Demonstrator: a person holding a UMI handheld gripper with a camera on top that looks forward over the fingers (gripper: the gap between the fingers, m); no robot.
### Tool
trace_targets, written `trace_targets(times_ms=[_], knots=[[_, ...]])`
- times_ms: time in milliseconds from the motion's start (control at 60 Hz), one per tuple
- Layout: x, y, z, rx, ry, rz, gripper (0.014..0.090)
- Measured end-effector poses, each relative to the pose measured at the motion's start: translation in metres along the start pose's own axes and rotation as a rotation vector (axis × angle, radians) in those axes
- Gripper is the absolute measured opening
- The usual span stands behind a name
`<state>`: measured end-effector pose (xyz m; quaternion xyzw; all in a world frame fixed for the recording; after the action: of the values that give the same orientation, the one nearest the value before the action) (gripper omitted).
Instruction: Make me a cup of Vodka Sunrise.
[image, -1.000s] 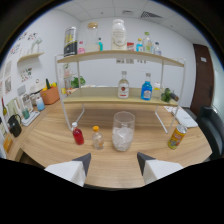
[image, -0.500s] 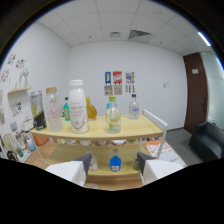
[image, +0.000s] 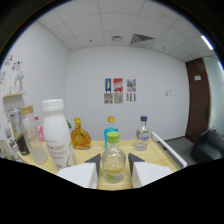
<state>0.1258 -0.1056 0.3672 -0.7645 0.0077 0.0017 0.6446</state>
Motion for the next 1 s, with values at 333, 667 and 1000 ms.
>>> trace_targets(times_ms=[333,667,1000], knots=[[-0.001,-0.008,-0.009,0.0,-0.024,-0.001,0.0362],[-0.003,-0.006,-0.079,0.068,-0.029,0.011,0.0361],[-0.016,0.152,-0.089,-0.15,-0.007,-0.039,0.0354]])
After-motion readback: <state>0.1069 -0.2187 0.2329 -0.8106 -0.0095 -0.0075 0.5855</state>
